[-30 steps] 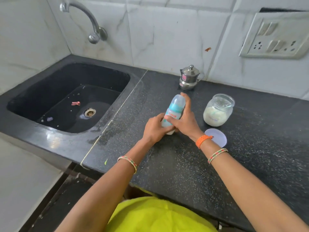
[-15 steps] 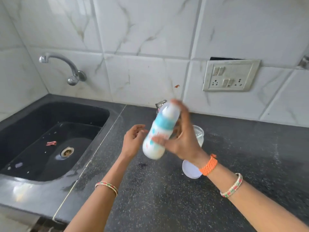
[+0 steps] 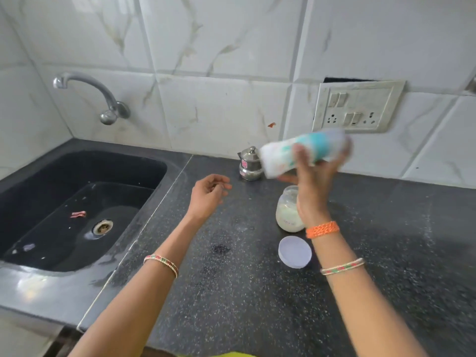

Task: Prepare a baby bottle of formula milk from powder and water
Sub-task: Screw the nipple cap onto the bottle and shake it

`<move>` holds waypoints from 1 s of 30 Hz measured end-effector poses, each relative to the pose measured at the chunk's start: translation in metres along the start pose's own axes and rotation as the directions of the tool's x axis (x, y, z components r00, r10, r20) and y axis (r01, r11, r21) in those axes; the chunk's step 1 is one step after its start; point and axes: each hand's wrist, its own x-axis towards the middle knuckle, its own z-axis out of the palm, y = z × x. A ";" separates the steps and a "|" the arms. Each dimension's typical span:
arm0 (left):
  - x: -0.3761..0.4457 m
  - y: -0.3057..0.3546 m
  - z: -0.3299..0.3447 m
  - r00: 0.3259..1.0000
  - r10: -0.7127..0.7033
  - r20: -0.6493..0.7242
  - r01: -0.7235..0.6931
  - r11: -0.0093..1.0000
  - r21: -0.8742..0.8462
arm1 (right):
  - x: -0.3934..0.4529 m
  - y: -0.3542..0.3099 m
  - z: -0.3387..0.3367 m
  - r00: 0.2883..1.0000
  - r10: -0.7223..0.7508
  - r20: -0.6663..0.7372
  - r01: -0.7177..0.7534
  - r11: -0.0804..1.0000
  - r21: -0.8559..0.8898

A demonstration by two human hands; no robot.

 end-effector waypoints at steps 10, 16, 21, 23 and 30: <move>-0.007 0.007 -0.026 0.999 -0.022 0.037 0.022 1.000 -0.016 | -0.008 0.030 0.008 0.909 0.143 0.391 0.013 0.929 -0.371; -0.011 0.010 -0.035 0.998 -0.044 0.054 0.050 0.992 -0.112 | -0.009 0.034 0.025 1.000 0.002 0.012 -0.001 0.996 -0.084; -0.008 0.021 -0.029 0.985 -0.099 0.138 0.121 0.979 -0.162 | -0.016 0.040 0.027 0.997 -0.003 -0.080 0.004 1.000 0.019; -0.011 0.027 -0.025 0.927 -0.211 0.309 0.284 0.935 -0.214 | -0.012 0.035 0.028 1.000 0.013 -0.018 -0.013 1.000 -0.012; -0.022 0.046 -0.004 0.750 -0.225 0.623 0.430 0.880 -0.200 | -0.021 0.040 0.014 0.903 0.202 0.379 -0.097 0.955 -0.279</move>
